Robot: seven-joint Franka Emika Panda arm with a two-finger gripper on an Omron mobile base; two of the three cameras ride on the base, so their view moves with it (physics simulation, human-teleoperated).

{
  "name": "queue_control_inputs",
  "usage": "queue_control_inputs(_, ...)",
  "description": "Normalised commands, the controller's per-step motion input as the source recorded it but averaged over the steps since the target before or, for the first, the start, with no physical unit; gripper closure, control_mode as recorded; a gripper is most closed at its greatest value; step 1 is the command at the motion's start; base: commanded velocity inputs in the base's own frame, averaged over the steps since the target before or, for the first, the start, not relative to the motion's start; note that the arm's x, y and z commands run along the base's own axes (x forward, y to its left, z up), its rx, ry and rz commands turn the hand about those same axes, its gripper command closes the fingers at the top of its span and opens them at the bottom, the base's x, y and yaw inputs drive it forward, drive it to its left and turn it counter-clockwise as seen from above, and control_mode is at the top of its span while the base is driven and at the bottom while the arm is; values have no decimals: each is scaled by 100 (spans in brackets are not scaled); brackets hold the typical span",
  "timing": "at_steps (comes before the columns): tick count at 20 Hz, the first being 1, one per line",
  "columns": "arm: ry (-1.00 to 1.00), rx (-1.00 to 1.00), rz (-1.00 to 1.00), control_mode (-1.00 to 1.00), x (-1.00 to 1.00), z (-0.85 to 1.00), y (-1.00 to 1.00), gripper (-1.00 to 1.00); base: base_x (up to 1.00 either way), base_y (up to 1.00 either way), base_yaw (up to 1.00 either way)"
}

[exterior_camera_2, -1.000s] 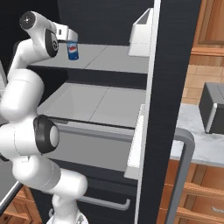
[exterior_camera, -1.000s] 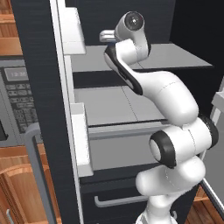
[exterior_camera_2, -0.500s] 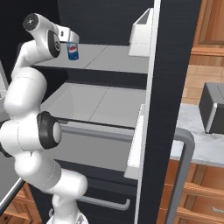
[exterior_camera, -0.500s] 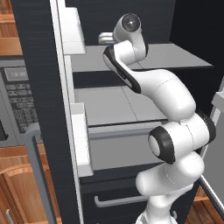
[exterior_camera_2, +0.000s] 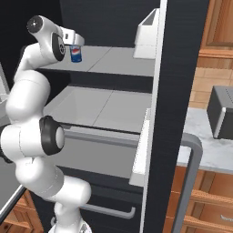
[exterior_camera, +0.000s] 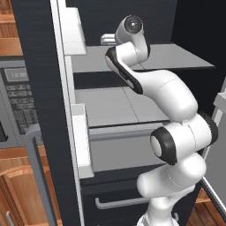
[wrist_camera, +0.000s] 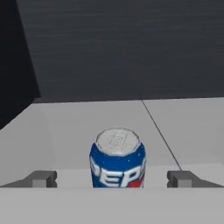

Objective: Open the fridge, grab two sodas, and place both sodas inside the bowl with ice on the dining counter.

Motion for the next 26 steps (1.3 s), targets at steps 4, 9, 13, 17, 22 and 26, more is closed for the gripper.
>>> queue_control_inputs(4, 0, 0, 0, -100, 14, 0, 0, -100, 0, 0, 0)
queue_control_inputs(9, 1, 0, 0, -100, 25, -1, 2, -100, 0, 0, 0)
queue_control_inputs(13, 0, 0, 0, -100, 11, -7, -2, -100, 0, 0, 0)
queue_control_inputs(17, 0, 0, 0, -100, 3, -19, -1, -100, 0, 0, 0)
queue_control_inputs(22, 0, 0, 0, -100, 5, -20, 0, -100, 0, 0, 0)
queue_control_inputs(26, 0, 0, 0, -100, 10, -10, -3, 100, 0, 0, 0)
